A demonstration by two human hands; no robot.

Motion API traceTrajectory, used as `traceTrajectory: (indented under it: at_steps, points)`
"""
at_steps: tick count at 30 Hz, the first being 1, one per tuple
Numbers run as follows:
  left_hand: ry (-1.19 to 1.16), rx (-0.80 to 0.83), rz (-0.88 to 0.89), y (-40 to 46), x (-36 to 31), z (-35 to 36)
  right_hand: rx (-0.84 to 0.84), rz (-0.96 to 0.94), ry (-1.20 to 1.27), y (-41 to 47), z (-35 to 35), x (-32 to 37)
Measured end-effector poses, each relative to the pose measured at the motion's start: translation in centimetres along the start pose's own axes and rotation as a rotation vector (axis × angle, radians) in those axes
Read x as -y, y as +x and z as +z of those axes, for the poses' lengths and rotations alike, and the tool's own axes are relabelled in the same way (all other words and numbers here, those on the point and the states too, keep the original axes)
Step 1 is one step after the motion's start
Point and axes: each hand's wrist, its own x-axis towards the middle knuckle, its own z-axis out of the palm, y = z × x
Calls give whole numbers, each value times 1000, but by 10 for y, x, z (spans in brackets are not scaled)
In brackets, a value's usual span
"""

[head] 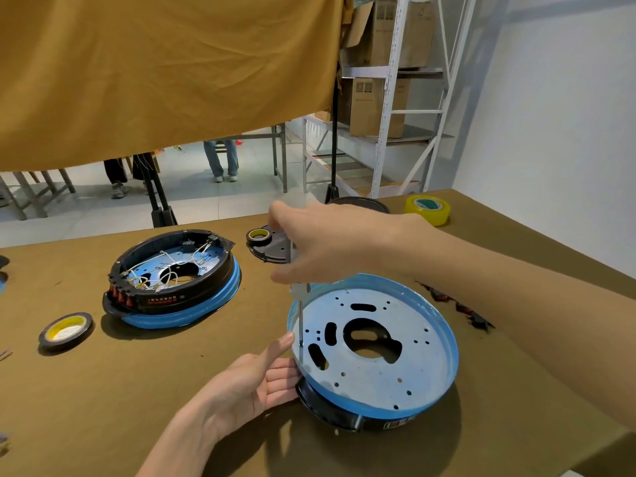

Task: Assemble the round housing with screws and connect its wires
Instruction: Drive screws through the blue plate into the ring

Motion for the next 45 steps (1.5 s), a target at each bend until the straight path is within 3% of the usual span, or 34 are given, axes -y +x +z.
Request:
traceTrajectory:
  at_steps: [2, 10, 13, 16, 22, 27, 32, 37, 42, 45]
  points:
    - [-30, -18, 14, 0, 2, 2, 28, 8, 82, 0, -2, -3]
    - [-199, -112, 65, -1, 4, 7, -153, 65, 36, -2, 2, -17]
    - [-387, -122, 30, 0, 5, 6, -109, 118, 226, 0, -6, -26]
    - [-430, -112, 20, 2, 6, 6, -16, 161, 374, 1, -14, -35]
    - [-400, -97, 21, 3, 7, 5, -142, 174, 196, 2, -4, -42]
    - [-422, -84, -4, 1, 5, 5, 64, 168, 326, -1, -11, -41]
    - [-454, -11, -50, -4, 1, 4, -86, 132, 102, -2, -2, -28]
    - [-526, 49, -82, -5, -2, 1, 69, 106, 198, -3, -7, -24]
    - [-525, 53, -79, -6, -2, 3, -102, 73, 83, -1, 0, -20]
    - [-526, 52, -81, -6, -2, 3, 5, 95, 155, -1, -5, -23]
